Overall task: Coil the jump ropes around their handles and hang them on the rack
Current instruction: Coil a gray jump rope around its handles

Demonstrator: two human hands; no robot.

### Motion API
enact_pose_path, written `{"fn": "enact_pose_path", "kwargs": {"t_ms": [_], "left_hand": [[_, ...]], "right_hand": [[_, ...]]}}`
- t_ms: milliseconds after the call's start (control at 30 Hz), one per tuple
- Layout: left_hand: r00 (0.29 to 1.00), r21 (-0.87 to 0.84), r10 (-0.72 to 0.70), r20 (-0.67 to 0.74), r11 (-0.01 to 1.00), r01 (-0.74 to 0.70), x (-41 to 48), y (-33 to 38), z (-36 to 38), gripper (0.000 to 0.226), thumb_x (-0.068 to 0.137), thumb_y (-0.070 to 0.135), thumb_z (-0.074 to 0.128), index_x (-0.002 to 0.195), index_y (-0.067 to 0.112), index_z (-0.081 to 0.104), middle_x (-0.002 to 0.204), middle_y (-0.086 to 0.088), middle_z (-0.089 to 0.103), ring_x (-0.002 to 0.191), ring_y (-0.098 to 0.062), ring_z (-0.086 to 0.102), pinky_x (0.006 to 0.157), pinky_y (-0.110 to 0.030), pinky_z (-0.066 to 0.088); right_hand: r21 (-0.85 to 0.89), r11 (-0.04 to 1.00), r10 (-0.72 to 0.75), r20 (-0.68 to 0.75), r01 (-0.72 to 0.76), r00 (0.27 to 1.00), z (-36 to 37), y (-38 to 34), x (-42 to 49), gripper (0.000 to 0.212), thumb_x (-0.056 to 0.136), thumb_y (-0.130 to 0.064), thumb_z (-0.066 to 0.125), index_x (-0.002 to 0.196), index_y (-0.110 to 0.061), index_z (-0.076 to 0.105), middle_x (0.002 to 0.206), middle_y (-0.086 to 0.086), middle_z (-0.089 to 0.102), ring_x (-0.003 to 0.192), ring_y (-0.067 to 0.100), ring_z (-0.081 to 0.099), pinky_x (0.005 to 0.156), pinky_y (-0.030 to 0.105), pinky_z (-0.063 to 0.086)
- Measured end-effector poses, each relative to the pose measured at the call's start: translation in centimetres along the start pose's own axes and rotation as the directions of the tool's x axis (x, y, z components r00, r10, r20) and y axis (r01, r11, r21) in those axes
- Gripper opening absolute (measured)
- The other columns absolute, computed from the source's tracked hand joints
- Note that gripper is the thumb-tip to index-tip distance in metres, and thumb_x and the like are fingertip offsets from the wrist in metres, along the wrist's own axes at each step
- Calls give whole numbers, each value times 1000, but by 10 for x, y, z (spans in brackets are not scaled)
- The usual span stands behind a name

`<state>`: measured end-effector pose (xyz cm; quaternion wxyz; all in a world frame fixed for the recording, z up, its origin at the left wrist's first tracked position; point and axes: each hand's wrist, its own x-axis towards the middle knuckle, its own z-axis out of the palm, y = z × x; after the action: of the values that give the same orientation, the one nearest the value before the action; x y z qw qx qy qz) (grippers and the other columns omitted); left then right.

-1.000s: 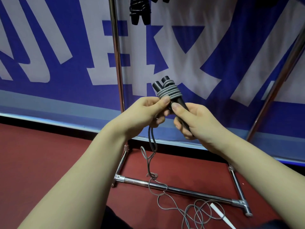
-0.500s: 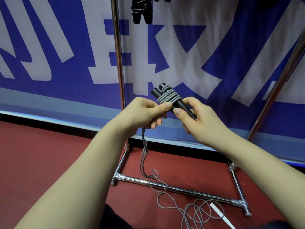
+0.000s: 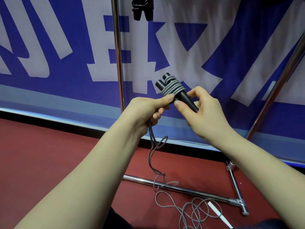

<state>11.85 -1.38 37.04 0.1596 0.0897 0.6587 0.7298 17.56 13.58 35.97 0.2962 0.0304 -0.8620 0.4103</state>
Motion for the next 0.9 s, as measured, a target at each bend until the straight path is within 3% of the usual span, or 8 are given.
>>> {"fn": "enact_pose_path", "kwargs": {"t_ms": [167, 367, 500, 633, 700, 767, 833, 900], "left_hand": [[977, 154, 185, 104, 968, -200, -1, -2, 2, 29, 93, 13, 65, 89, -15, 66, 67, -15, 54, 46, -10, 40, 46, -17, 31], [984, 152, 134, 115, 977, -150, -4, 3, 10, 20, 87, 19, 66, 71, 7, 69, 65, -9, 61, 50, -14, 47, 52, -23, 35], [986, 183, 152, 70, 970, -163, -5, 4, 12, 44, 86, 51, 67, 68, 11, 70, 62, -4, 61, 48, -12, 44, 47, -18, 34], [980, 208, 191, 57, 958, -199, -1, 1, 12, 45, 87, 46, 68, 77, 2, 71, 56, -1, 56, 43, -11, 41, 44, -16, 32], [975, 234, 205, 84, 947, -219, 3, 1, 7, 46, 90, 43, 67, 83, -2, 71, 56, 0, 56, 45, -11, 43, 49, -19, 34], [964, 356, 241, 110, 896, -265, 6, -1, -2, 41, 92, 40, 65, 78, 2, 67, 55, 2, 55, 47, -9, 45, 53, -20, 35], [940, 596, 281, 194, 727, -340, 9, -4, -11, 33, 94, 34, 64, 75, 7, 62, 58, 3, 57, 50, -7, 48, 52, -19, 38], [922, 775, 267, 281, 503, -382, 11, -11, -16, 26, 94, 31, 63, 80, 9, 58, 72, -4, 60, 62, -16, 54, 58, -30, 43]], "right_hand": [[-212, 976, -61, -42, 50, 997, -3, 0, 3, 27, 92, -33, 63, 93, -14, 45, 54, -4, 49, 48, 16, 43, 52, 31, 30], [-650, 741, -193, 33, 168, 981, 1, -3, -1, 23, 100, -34, 50, 108, -15, 40, 73, 2, 52, 60, 32, 40, 52, 35, 26], [-771, 605, -352, -35, 199, 935, 10, 2, -4, 43, 66, -10, 87, 83, -4, 49, 46, 4, 50, 29, 26, 42, 51, 14, 1], [-872, 464, -409, -54, 157, 911, 16, 2, -7, 60, 49, -13, 93, 79, -8, 41, 42, -2, 44, 29, 19, 45, 46, 18, 10], [-819, 520, -472, -39, 242, 881, 16, 5, -11, 50, 52, -13, 91, 80, -6, 49, 49, 2, 53, 36, 24, 49, 47, 21, 18], [-609, 737, -328, 56, 293, 943, 12, 2, -17, 37, 70, -27, 81, 90, -7, 58, 70, 2, 66, 58, 29, 57, 55, 28, 32], [-353, 932, -29, 141, 77, 990, 4, -1, -17, 38, 76, -53, 64, 87, -16, 65, 77, -6, 68, 73, 23, 57, 72, 34, 44], [-101, 991, 86, 25, -83, 996, -4, -2, -12, 50, 70, -66, 56, 76, -17, 66, 68, 2, 66, 69, 25, 59, 73, 42, 50]]}}
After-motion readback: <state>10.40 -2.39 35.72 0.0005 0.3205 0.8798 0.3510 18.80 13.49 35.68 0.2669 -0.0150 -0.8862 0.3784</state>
